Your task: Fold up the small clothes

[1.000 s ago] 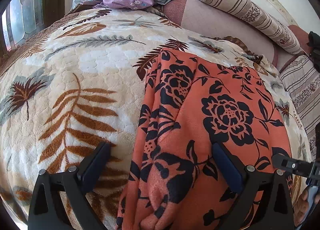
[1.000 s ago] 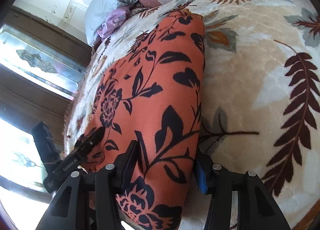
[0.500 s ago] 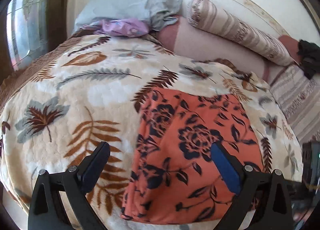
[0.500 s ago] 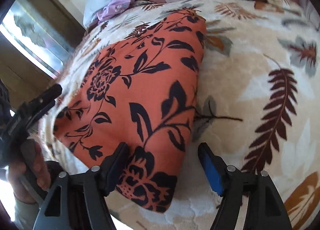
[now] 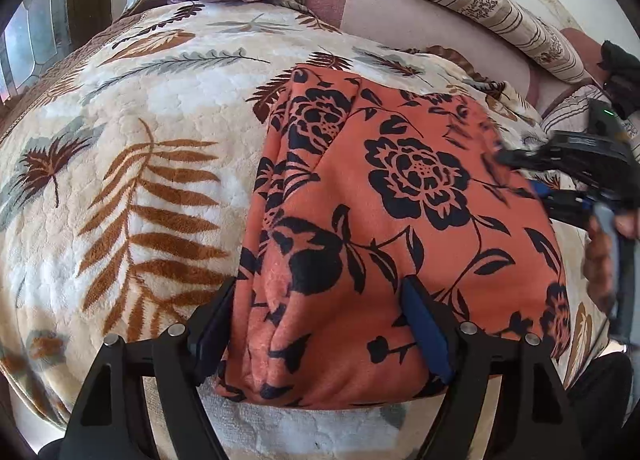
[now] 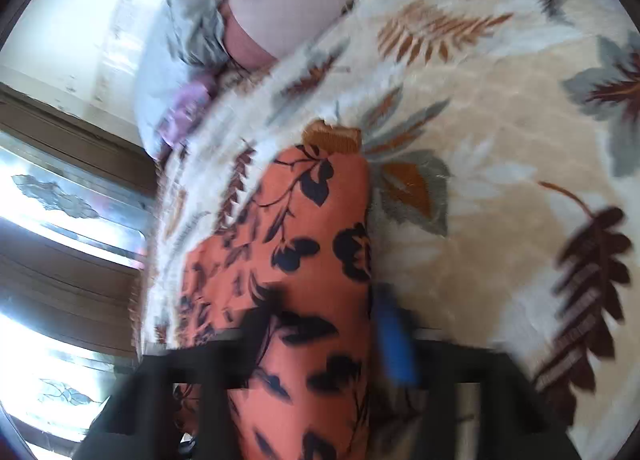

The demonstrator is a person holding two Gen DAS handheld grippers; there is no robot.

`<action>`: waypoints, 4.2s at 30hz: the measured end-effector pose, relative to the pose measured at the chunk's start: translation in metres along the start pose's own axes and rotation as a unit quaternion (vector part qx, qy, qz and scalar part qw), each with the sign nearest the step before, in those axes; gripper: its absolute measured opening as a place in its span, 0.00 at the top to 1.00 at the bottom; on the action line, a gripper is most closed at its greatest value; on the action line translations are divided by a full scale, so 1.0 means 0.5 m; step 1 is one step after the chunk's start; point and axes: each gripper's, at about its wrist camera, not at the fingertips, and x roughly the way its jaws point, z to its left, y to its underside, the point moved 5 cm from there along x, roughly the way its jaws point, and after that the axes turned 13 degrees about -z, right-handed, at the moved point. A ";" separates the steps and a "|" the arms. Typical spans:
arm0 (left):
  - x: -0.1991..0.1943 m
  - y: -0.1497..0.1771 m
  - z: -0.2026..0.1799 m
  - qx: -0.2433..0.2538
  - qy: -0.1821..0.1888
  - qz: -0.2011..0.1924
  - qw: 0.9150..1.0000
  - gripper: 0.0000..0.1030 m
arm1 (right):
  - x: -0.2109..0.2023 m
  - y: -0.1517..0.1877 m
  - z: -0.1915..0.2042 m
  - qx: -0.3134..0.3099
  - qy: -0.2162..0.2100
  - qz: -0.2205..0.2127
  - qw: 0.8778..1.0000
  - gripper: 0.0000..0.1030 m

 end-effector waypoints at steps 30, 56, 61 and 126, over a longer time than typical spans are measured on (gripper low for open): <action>0.033 -0.116 0.025 -0.002 -0.043 0.016 0.999 0.63 | -0.088 0.162 0.075 -0.178 0.036 0.027 0.983 0.28; -0.009 -0.143 -0.065 -0.015 0.067 -0.033 0.997 0.75 | -0.086 0.080 0.175 -0.239 0.015 -0.021 0.971 0.67; -0.071 -0.258 -0.186 0.013 0.101 -0.122 0.987 0.75 | -0.220 -0.039 0.203 -0.260 0.009 -0.113 0.959 0.67; -0.202 -0.100 -0.244 0.081 -0.060 -0.123 0.987 0.11 | -0.211 0.314 -0.033 -0.233 0.129 -0.051 0.963 0.02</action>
